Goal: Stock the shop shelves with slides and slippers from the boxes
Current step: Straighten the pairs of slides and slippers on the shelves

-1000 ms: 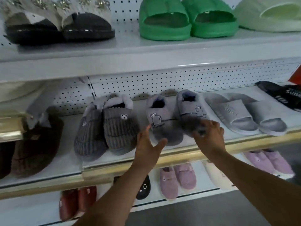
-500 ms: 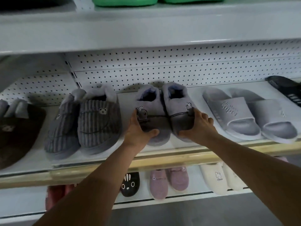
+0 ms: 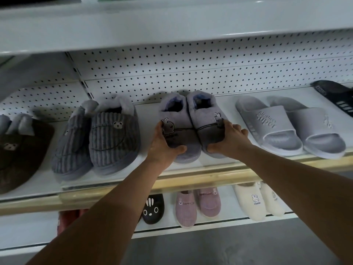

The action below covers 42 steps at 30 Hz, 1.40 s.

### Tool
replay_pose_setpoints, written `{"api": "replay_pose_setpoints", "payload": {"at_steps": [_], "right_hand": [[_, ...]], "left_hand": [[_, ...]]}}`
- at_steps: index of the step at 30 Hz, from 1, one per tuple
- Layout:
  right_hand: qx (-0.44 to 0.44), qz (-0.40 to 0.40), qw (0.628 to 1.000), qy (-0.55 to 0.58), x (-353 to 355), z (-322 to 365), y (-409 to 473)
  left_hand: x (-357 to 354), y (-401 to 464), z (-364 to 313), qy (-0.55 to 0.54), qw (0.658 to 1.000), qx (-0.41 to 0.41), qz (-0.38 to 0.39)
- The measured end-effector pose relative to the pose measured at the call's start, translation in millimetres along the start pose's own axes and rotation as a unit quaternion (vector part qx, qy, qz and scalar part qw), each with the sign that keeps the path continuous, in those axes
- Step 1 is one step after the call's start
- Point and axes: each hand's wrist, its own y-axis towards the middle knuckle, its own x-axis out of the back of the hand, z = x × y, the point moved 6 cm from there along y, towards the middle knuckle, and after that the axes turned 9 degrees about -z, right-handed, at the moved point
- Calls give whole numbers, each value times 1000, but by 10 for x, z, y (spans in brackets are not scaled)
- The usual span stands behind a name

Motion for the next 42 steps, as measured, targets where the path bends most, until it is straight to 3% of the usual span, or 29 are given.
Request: {"api": "replay_pose_setpoints", "payload": {"at_steps": [8,11,13,18,23,28,35,42], "right_hand": [[10,-6,999,44,45,-10,-64],[51,-35,996,61,173,-69,-235],[78,-54,992,78,299,-174,-386],[127,-103,983,81,747,-665,-585],[136,-147,978,65,1260,-1299,-559],[79,-150,986,7,1553,-1914,-424],[-38,-65,996,48,1426,-2447,-209],[-36,-48,998,28,1315,-2591,199]], "left_hand": [[63,-108,-127,96,995,-3,-15],[86,-327,-406,145,984,-71,-69],[1,-536,-637,122,980,-126,-97],[-571,-1050,-1134,85,969,-218,-74],[-1282,-1263,-1322,39,987,-159,1],[-1813,-1326,-1381,39,994,-84,52],[-2316,-1060,-1337,66,992,-58,93],[-2648,-667,-1227,105,984,-92,108]]}}
